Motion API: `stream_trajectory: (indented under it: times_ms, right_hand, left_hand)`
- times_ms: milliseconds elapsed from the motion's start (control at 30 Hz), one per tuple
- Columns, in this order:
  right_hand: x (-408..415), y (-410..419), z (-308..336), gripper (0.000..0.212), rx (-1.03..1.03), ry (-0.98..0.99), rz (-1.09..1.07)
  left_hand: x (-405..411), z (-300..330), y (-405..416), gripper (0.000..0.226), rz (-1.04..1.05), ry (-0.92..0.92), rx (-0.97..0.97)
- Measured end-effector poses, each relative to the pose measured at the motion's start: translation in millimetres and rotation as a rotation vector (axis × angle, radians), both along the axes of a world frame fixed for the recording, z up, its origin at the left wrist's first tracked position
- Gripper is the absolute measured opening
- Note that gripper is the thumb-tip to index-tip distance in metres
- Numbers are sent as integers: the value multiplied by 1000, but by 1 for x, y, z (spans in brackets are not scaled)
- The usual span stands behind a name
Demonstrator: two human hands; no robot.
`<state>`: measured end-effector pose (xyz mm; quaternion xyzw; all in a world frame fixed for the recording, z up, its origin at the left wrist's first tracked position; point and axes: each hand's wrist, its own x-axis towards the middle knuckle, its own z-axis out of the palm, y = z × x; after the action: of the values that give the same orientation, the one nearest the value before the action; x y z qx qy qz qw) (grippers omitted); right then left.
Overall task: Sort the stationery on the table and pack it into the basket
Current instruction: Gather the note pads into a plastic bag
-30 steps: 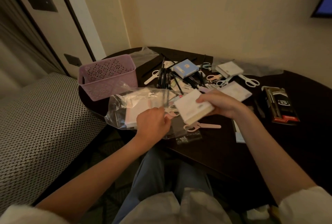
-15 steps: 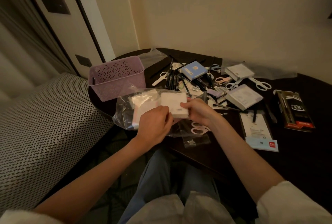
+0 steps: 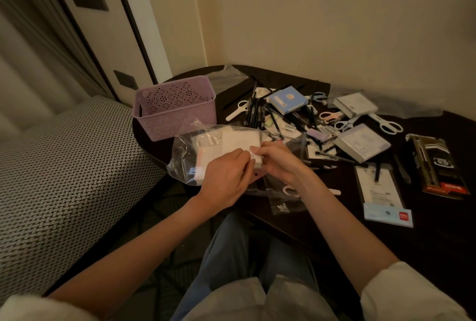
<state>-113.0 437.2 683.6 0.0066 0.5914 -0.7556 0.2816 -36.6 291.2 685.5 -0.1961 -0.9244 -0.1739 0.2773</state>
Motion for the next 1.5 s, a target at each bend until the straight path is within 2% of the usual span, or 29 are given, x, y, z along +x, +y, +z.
stream_trajectory:
  times_ms: [100, 233, 333, 400, 467, 600, 733, 833, 967, 1333, 1500]
  right_hand:
    - [3, -4, 2, 21, 33, 70, 45]
    - [5, -12, 0, 23, 157, 164, 146]
    - [8, -13, 1, 15, 129, 144, 228]
    - [9, -12, 1, 19, 133, 139, 234]
    - [10, -9, -2, 28, 155, 131, 216]
    - [16, 0, -6, 32, 166, 164, 196]
    - [21, 7, -10, 38, 76, 145, 139]
    - [26, 6, -15, 38, 72, 214, 146]
    - [27, 2, -22, 53, 69, 272, 122]
    - [16, -9, -23, 60, 232, 406, 114]
    - [16, -14, -29, 59, 312, 428, 59]
  left_hand:
    - [0, 2, -2, 28, -37, -8, 5]
    - [1, 3, -5, 32, -74, -41, -23]
    - [2, 6, -11, 27, -137, -54, -12]
    - [0, 8, -26, 29, -133, -69, 11]
    - [-6, 5, -51, 50, -55, -132, 25]
    - [-13, -7, -105, 114, 123, -183, -85]
    - [-10, -28, -131, 135, 163, -305, -176]
    - [-11, -41, -130, 135, 155, -348, -64]
    - [-14, -42, -119, 130, 125, -316, 100]
    - [-22, -41, -114, 128, 136, -349, 127]
    - [-23, -43, -111, 120, 141, -283, 85]
